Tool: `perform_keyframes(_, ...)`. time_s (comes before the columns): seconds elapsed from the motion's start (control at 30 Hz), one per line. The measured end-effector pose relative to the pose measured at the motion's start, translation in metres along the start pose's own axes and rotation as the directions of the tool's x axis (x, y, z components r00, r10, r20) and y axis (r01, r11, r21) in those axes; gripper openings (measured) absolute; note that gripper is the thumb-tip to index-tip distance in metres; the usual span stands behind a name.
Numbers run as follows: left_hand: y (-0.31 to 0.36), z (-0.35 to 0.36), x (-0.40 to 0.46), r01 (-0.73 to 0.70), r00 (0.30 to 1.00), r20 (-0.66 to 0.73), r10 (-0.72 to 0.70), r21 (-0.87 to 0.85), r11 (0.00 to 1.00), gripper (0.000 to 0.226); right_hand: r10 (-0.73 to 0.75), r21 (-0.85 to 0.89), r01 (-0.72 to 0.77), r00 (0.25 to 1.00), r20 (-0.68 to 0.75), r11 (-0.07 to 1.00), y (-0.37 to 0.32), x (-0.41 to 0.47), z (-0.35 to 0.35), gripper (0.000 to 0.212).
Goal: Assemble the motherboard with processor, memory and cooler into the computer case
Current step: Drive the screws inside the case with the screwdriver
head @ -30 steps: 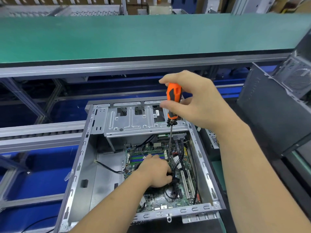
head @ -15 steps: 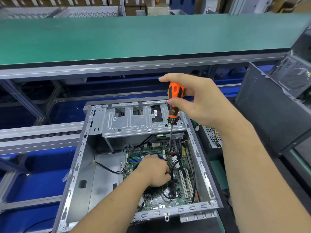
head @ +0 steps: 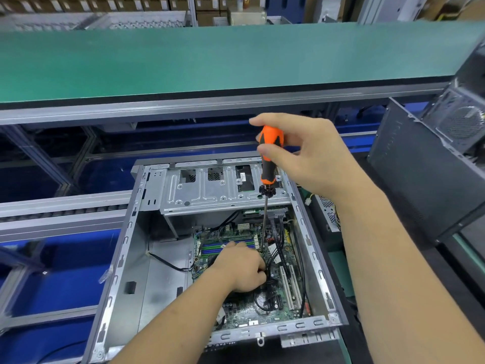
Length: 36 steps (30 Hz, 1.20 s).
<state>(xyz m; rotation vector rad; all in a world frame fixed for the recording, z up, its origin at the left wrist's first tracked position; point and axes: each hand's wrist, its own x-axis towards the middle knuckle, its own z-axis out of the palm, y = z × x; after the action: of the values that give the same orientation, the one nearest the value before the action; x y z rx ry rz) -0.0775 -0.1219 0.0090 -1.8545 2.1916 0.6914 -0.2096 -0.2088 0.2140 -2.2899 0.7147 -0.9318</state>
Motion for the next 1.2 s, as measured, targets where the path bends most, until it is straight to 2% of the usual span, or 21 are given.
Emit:
perform_keyframes(0.07, 0.000, 0.000, 0.000, -0.002, 1.000, -0.007, 0.002, 0.004, 1.000, 0.033, -0.012, -0.054, 0.009, 0.999, -0.053, 0.998, 0.002, 0.000, 0.001, 0.033)
perform_keyframes(0.2, 0.001, 0.001, 0.000, 0.019, 0.999, -0.035, -0.020, -0.034, 0.999, 0.036, 0.034, 0.064, -0.036, 0.999, 0.021, 0.997, 0.007, -0.003, -0.004, 0.037)
perform_keyframes(0.33, 0.003, -0.001, 0.007, 0.123, 0.980, -0.130, -0.153, -0.212, 0.970, 0.040, 0.019, 0.057, -0.022, 0.999, 0.044, 0.998, 0.008, -0.002, -0.009, 0.036)
perform_keyframes(0.4, 0.002, -0.005, 0.016, 0.157, 0.947, -0.218, -0.235, -0.325, 0.933, 0.025, 0.019, 0.051, -0.022, 0.998, 0.056, 0.998, 0.008, -0.002, -0.009, 0.038)
perform_keyframes(0.43, 0.001, -0.008, 0.019, 0.146, 0.934, -0.249, -0.257, -0.392, 0.908, 0.019, 0.020, 0.049, -0.023, 0.998, 0.059, 0.999, 0.007, -0.002, -0.009, 0.038)
perform_keyframes(0.53, 0.003, -0.013, 0.027, 0.081, 0.932, -0.267, -0.245, -0.507, 0.858, 0.031, 0.022, 0.052, -0.025, 0.998, 0.066, 0.998, 0.008, -0.002, -0.009, 0.040)
perform_keyframes(0.8, -0.001, -0.013, 0.028, 0.057, 0.926, -0.276, -0.259, -0.574, 0.817, 0.013, 0.019, 0.045, -0.022, 0.998, 0.058, 0.999, 0.006, -0.001, -0.009, 0.041)
perform_keyframes(1.1, -0.002, -0.012, 0.029, 0.042, 0.927, -0.291, -0.236, -0.545, 0.838, 0.018, 0.020, 0.058, -0.025, 0.997, 0.072, 0.998, 0.004, -0.002, -0.010, 0.041)
perform_keyframes(1.2, -0.002, -0.011, 0.028, 0.031, 0.929, -0.292, -0.227, -0.550, 0.834, 0.017, 0.029, 0.092, -0.041, 0.992, 0.124, 0.995, 0.002, -0.001, -0.012, 0.046)
